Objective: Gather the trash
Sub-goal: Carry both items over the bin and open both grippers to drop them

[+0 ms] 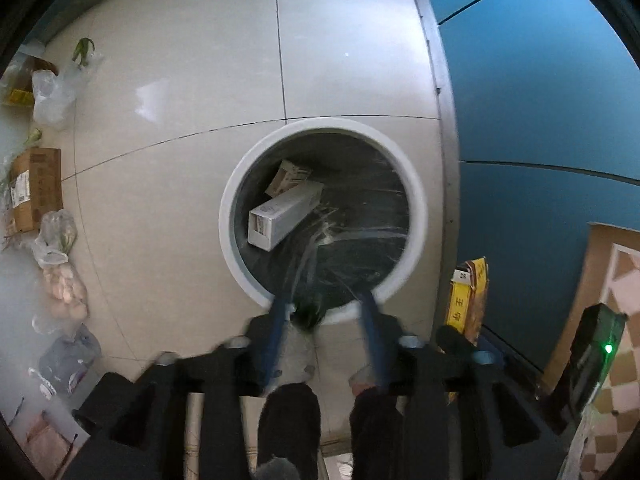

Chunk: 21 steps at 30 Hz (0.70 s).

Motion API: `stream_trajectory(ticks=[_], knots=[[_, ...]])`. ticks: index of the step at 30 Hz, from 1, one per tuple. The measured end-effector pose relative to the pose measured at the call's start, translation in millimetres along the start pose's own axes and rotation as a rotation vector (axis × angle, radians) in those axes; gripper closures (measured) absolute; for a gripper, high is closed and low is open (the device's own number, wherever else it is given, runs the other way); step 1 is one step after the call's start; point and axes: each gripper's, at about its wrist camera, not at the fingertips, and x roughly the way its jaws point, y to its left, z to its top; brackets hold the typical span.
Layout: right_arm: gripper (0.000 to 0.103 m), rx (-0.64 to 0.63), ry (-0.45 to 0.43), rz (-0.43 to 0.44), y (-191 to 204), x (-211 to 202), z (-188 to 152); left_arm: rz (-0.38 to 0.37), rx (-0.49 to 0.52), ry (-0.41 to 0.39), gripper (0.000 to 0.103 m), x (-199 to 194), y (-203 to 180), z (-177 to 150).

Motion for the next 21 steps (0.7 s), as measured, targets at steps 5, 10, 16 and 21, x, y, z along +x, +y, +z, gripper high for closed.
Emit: stream_trajectory(ticks=[5,10,16,21], knots=[[0.037,-0.002,0.067,0.015,-5.1,58.0,22.2,0.012,-0.03,-0.029,0.007,6.4,15.8,0.7],[0.009,-0.026,0.074,0.003,-3.9,72.8,31.0,0.095,-0.035,-0.102,0.006,-7.6,23.9,-12.1],[0.002,-0.085,0.016,-0.101,10.9,53.3,23.9,0.243,-0.028,-0.23,0.006,-32.4,30.4,-32.8],[0.002,-0.144,-0.039,-0.193,22.0,24.6,14.9,0.291,-0.017,-0.273,0.006,-55.0,27.6,-57.1]])
